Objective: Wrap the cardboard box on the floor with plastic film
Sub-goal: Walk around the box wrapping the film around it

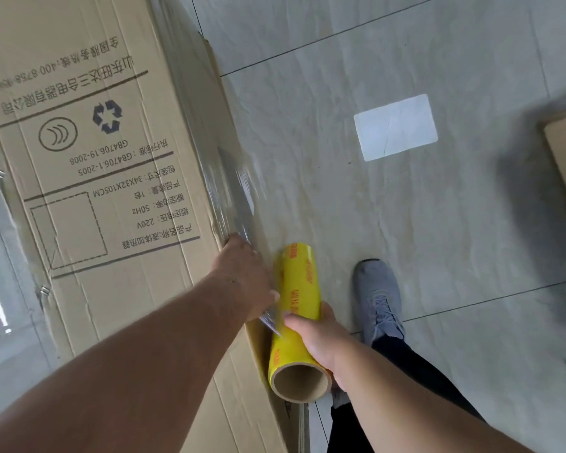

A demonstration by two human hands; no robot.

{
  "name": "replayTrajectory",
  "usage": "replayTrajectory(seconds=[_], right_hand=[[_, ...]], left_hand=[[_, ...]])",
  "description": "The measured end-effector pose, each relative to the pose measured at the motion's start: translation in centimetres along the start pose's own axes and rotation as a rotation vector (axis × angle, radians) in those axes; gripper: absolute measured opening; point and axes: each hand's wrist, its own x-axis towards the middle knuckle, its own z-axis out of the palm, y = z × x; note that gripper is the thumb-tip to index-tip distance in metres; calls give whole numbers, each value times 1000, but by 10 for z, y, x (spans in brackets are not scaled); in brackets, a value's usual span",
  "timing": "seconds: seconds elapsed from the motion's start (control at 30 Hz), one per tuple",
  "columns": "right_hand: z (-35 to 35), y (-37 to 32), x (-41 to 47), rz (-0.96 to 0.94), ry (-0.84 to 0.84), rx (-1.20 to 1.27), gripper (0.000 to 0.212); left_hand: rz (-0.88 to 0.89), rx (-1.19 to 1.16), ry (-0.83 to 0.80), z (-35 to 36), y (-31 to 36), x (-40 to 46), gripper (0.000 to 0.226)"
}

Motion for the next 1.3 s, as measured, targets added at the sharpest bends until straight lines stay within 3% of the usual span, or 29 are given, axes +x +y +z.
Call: replayTrajectory(seconds=[0.17, 0.3, 0.43, 0.53, 0.6, 0.7, 0.77, 0.93, 1.03, 1.17, 1.3], right_hand=[[-8, -26, -19, 68, -72, -277, 139], [5, -45, -15, 102, -82, -363, 111], [2, -35, -12, 113, -91, -151, 95], [-9, -10, -18, 263, -98, 263, 94], [-10, -1, -25, 323, -186, 465, 79], [-6, 2, -26, 298, -231, 556, 69], [-5, 0, -30, 260, -226, 488, 72], [-5, 31, -20, 47, -90, -38, 106], [-10, 29, -33, 17, -82, -232, 108], [-3, 7, -37, 18, -96, -341, 103], [1, 7, -26, 29, -65, -206, 91]], left_hand=[[-29, 0, -18, 0, 10, -2, 73], [-28, 77, -62, 3, 8, -3, 68], [40, 91, -25, 15, 13, 0, 57], [75, 5, 3, 17, 22, -3, 45], [82, -36, 25, 15, 26, -6, 39], [77, -30, 40, 14, 27, -9, 38], [66, -24, 39, 16, 29, -8, 39], [49, -34, 58, 17, 44, -12, 37], [32, -19, 51, 11, 50, -17, 43], [9, 72, 9, 9, 51, -22, 59], [40, 40, 23, 24, 59, -20, 58]])
